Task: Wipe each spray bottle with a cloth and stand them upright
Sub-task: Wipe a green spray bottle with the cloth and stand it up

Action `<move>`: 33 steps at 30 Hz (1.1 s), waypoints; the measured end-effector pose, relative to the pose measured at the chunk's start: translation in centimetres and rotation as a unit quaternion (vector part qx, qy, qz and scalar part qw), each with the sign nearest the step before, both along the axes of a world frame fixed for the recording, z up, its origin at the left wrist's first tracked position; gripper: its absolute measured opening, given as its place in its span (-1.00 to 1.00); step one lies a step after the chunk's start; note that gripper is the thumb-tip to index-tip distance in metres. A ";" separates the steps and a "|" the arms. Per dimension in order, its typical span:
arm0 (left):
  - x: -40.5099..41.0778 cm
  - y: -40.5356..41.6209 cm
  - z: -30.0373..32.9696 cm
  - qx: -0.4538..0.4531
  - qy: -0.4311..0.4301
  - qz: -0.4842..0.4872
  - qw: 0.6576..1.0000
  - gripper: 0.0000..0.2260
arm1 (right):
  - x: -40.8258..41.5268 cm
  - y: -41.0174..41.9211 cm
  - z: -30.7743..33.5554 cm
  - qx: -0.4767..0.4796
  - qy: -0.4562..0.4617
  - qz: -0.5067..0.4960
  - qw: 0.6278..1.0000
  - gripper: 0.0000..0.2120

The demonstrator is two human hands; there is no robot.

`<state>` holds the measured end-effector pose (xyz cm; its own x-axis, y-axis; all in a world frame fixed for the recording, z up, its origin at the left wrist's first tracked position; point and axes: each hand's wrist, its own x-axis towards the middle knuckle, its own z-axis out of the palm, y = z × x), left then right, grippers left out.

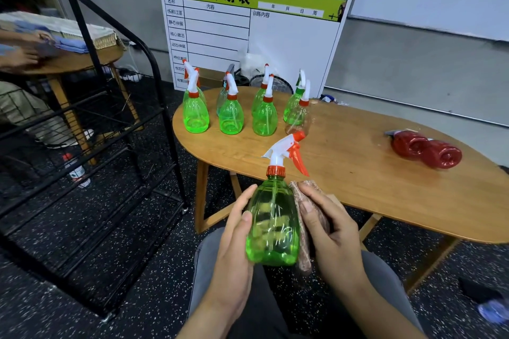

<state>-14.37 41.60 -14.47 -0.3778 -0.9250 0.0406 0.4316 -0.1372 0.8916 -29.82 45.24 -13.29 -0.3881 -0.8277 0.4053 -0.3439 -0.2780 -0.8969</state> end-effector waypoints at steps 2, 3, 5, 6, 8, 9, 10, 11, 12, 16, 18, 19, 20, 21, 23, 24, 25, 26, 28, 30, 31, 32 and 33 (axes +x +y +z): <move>0.0 0.0 -0.1 -0.002 -0.004 -0.006 1.000 -0.58 | -0.1 -0.4 0.3 -0.006 0.008 -0.002 1.000 -0.70; 0.0 0.0 -0.2 0.000 -0.005 -0.009 1.000 -0.58 | -0.1 -0.6 0.5 -0.010 0.013 -0.002 1.000 -0.70; 0.0 0.0 -0.5 0.003 -0.004 -0.011 1.000 -0.59 | 0.0 -1.1 0.9 -0.015 0.030 0.007 0.999 -0.72; 0.1 -0.1 -0.6 0.002 -0.004 -0.010 1.000 -0.61 | 0.1 -1.2 0.9 -0.016 0.048 0.010 0.999 -0.72; 0.1 -0.1 -0.9 -0.002 -0.006 -0.002 1.000 -0.65 | 0.4 -1.5 0.8 -0.017 0.092 0.007 0.996 -0.70; 0.0 -0.2 -1.0 -0.003 -0.008 0.005 1.000 -0.65 | 0.6 -1.5 0.6 -0.021 0.118 0.003 0.993 -0.70; 0.1 -0.2 -1.0 -0.002 -0.008 0.010 1.000 -0.65 | 0.7 -1.5 0.4 -0.028 0.150 0.001 0.988 -0.70; 0.0 -0.2 -1.0 0.002 -0.005 0.014 1.000 -0.65 | 0.8 -1.5 0.3 -0.038 0.191 0.002 0.981 -0.70; 0.1 -0.2 -1.0 0.010 -0.004 0.017 1.000 -0.63 | 0.9 -1.3 0.2 -0.052 0.242 0.010 0.969 -0.70; 0.3 -0.5 -0.9 0.033 -0.003 0.025 0.999 -0.58 | 1.0 0.1 -0.1 -0.154 0.479 0.080 0.860 -0.74; 0.2 -0.6 -0.9 0.029 -0.007 0.025 0.999 -0.58 | 0.8 0.2 0.2 -0.179 0.518 0.089 0.831 -0.75; 0.2 -0.6 -0.9 0.028 -0.014 0.027 0.999 -0.57 | 0.6 0.0 0.4 -0.177 0.516 0.078 0.835 -0.75; 0.0 -0.6 -0.9 0.027 -0.020 0.027 0.999 -0.56 | 0.5 -0.4 0.8 -0.166 0.504 0.059 0.845 -0.74; -0.1 -0.5 -0.9 0.025 -0.023 0.028 0.999 -0.56 | 0.5 -0.9 1.2 -0.149 0.487 0.033 0.860 -0.73; -0.2 -0.4 -1.0 0.017 -0.023 0.035 0.999 -0.58 | 0.6 -1.9 2.0 -0.108 0.455 -0.024 0.884 -0.71; -0.2 -0.4 -1.0 0.014 -0.024 0.041 0.999 -0.60 | 0.8 -2.4 2.3 -0.090 0.445 -0.044 0.890 -0.71; -0.2 -0.5 -1.0 0.013 -0.024 0.046 0.999 -0.60 | 1.0 -2.7 2.4 -0.078 0.439 -0.057 0.893 -0.71; -0.2 -0.5 -1.0 0.014 -0.023 0.049 0.998 -0.61 | 1.3 -2.9 2.5 -0.070 0.435 -0.061 0.896 -0.70; -0.1 -0.6 -1.0 0.014 -0.020 0.048 0.999 -0.60 | 1.6 -2.8 2.3 -0.067 0.427 -0.053 0.900 -0.70; 0.1 -0.7 -1.1 0.020 -0.019 0.044 0.999 -0.59 | 1.7 -2.1 1.8 -0.091 0.434 -0.017 0.896 -0.71; 0.2 -0.8 -1.2 0.026 -0.018 0.042 0.999 -0.58 | 1.6 -1.6 1.4 -0.113 0.452 0.013 0.885 -0.71; 0.3 -0.8 -1.3 0.030 -0.013 0.041 0.999 -0.58 | 1.5 -0.9 1.0 -0.137 0.480 0.046 0.866 -0.72; 0.4 -0.9 -1.3 0.032 -0.008 0.041 0.999 -0.58 | 1.4 -0.3 0.6 -0.161 0.512 0.074 0.841 -0.73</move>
